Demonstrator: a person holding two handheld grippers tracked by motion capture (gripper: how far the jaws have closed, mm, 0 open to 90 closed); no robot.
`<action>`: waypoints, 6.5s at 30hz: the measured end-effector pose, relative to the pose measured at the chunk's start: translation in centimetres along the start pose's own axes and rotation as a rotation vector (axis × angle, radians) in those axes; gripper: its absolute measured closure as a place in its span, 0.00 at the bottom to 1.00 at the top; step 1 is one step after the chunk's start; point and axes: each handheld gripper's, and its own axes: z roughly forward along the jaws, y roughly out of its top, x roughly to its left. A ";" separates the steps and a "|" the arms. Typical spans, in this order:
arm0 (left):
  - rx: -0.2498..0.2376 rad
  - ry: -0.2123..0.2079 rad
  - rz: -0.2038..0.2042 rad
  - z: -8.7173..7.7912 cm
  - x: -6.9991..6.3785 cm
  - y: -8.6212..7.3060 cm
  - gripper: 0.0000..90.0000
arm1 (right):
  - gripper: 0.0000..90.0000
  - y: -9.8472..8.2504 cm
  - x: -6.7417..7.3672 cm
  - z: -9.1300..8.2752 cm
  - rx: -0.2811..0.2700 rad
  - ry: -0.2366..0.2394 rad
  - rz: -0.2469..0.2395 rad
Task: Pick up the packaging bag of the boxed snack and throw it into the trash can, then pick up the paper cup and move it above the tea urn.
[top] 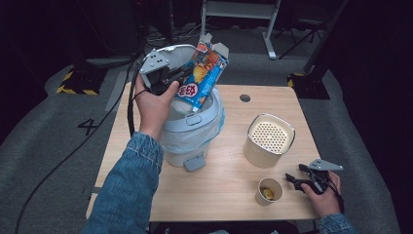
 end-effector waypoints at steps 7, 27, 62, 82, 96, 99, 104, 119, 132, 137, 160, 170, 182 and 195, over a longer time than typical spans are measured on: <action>0.024 -0.033 -0.015 -0.1 -0.1 -0.3 0.93 | 0.28 0.0 0.0 0.0 0.000 0.000 0.000; 0.168 -0.072 0.015 -2.8 -0.8 -0.9 0.83 | 0.28 0.0 0.0 0.0 0.000 0.000 0.000; 0.101 -0.023 0.025 -4.2 -0.7 -3.7 0.99 | 0.28 0.0 0.0 0.0 0.000 0.000 0.000; 0.160 0.016 0.065 -6.5 -1.1 -4.4 0.37 | 0.28 0.0 0.0 0.0 0.001 0.001 0.000; 0.210 -0.150 0.094 -10.8 -2.9 -5.7 0.38 | 0.28 -0.1 0.1 -0.1 0.001 0.000 -0.005; 0.218 -0.172 0.093 -11.5 -3.3 -6.5 0.38 | 0.27 -0.1 0.2 -0.4 0.005 0.012 -0.032; 0.272 -0.182 0.103 -12.5 -4.1 -8.6 0.39 | 0.29 0.0 0.6 -1.4 0.026 0.060 -0.068; 0.406 -0.165 -0.005 -12.7 -3.3 -17.6 0.43 | 0.33 -0.2 1.6 -3.7 0.029 0.192 -0.106; 0.547 -0.144 -0.043 -10.9 -2.4 -22.7 0.42 | 0.26 -0.6 2.9 -4.7 0.041 0.233 -0.173; 0.611 -0.101 -0.030 -10.2 -2.1 -24.1 0.34 | 0.21 -0.8 3.7 -5.0 0.042 0.261 -0.200; 0.676 -0.038 0.039 -8.7 -1.9 -27.0 0.26 | 0.28 -0.8 8.3 -3.7 -0.073 0.356 -0.281; 0.660 -0.044 0.027 -8.6 -1.9 -27.2 0.22 | 0.28 -0.4 9.7 -2.6 -0.133 0.373 -0.271; 0.660 -0.044 0.029 -8.6 -1.9 -27.2 0.22 | 0.28 -0.4 10.1 -1.4 -0.234 0.390 -0.244; 0.661 -0.053 0.033 -8.6 -1.8 -27.2 0.22 | 0.32 0.2 9.3 -1.9 -0.270 0.446 -0.212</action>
